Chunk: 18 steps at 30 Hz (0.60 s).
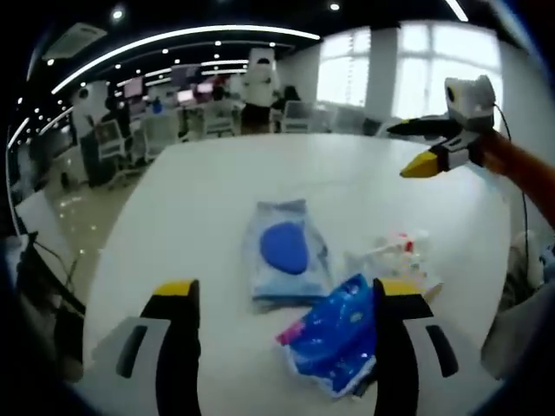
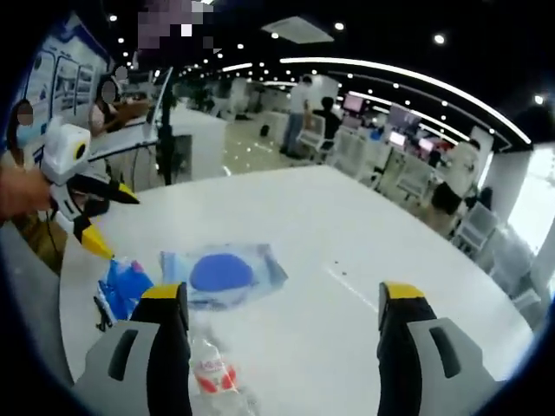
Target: Arrange the tabletop items into an orderly group along one side of the table until the central work area is clear of visible clutter.
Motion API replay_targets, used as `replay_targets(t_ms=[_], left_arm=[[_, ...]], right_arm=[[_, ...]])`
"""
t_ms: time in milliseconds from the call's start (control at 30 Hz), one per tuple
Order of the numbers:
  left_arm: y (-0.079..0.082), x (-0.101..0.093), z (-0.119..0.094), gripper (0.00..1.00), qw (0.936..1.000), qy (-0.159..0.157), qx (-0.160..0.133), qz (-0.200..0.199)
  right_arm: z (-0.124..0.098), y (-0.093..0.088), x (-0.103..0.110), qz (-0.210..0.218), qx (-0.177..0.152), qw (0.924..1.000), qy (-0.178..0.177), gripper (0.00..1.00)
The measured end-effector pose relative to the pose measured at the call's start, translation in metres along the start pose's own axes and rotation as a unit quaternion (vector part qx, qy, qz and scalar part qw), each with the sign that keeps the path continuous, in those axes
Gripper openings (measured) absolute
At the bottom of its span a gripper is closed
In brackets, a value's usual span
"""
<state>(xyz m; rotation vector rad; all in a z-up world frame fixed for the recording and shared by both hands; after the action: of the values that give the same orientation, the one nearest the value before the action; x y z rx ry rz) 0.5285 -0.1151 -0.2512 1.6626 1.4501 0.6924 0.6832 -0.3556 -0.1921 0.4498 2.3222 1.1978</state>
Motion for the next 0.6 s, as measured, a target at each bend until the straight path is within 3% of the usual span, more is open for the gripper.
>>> replay_targets(t_ms=[200, 600], left_arm=[[-0.01, 0.004, 0.014, 0.74, 0.9998, -0.003, 0.017, -0.01], [-0.022, 0.013, 0.04, 0.63, 0.9985, -0.009, 0.04, -0.035]], right_arm=[[0.027, 0.006, -0.002, -0.005, 0.002, 0.9999, 0.014, 0.88], [0.076, -0.004, 0.005, 0.005, 0.022, 0.9984, 0.051, 0.82]])
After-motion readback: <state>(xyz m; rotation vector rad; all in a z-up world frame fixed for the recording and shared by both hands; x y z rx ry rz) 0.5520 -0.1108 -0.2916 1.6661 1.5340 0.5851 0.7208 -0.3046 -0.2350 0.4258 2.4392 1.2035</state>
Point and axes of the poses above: the point that each gripper's makers call its tool centre point, and the gripper's own axes: z roughly forward along the fingers, x roughly to its left, y roughly out of its top, the point moved 7 cm from there along -z, roughly backward along the fingers, and after that the axes turned 2 degrees about -z, right-handed, at the moved point
